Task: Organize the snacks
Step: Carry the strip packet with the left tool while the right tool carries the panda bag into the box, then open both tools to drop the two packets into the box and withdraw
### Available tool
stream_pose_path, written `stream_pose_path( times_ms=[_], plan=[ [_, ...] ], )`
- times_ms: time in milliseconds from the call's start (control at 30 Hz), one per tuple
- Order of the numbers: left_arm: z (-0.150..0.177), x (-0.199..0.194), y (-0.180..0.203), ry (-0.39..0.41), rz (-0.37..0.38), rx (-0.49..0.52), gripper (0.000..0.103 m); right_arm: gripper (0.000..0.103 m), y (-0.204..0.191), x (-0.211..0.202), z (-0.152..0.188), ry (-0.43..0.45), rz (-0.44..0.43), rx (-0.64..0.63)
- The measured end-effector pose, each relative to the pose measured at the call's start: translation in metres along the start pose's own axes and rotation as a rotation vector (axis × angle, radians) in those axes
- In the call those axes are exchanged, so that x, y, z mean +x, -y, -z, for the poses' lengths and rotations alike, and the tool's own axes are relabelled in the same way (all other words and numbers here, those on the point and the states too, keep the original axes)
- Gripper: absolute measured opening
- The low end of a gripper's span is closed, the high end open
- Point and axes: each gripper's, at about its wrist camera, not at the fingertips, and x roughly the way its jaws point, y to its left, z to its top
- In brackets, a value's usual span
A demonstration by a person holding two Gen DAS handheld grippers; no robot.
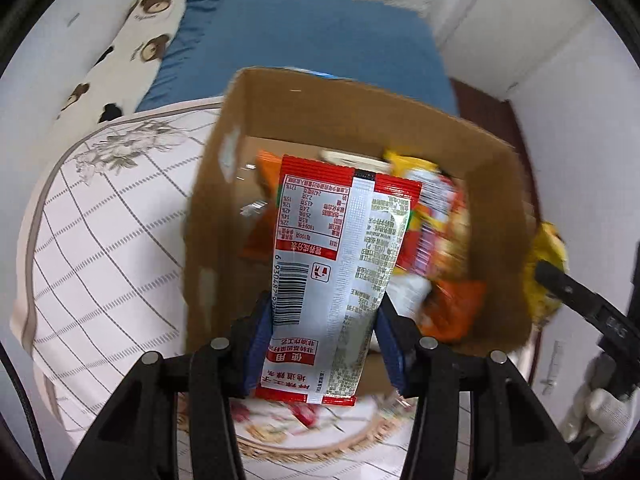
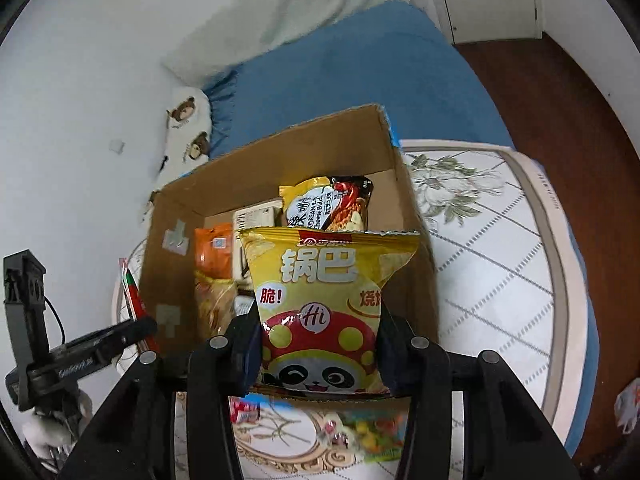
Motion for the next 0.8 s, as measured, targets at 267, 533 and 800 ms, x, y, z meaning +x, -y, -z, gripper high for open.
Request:
stream_pose_path(
  times_ms=[267,533,800],
  plan=[
    [-0.028,0.042,-0.011,-0.09,-0.064,-0.011,0.048,0.051,0.004,0.052,-0.032,-0.065,0.1,0.02],
    [-0.03,0.056,-0.002,-0.082,-0.068,0.017,0.088,0.084,0.002,0.074,-0.035,-0.094,0.149,-0.016],
    [-0.023,0.054,0.002,-0.058,-0.031,0.023,0.09,0.096,-0.013,0.075,-0.022,-0.089,0.213,-0.078]
  ],
)
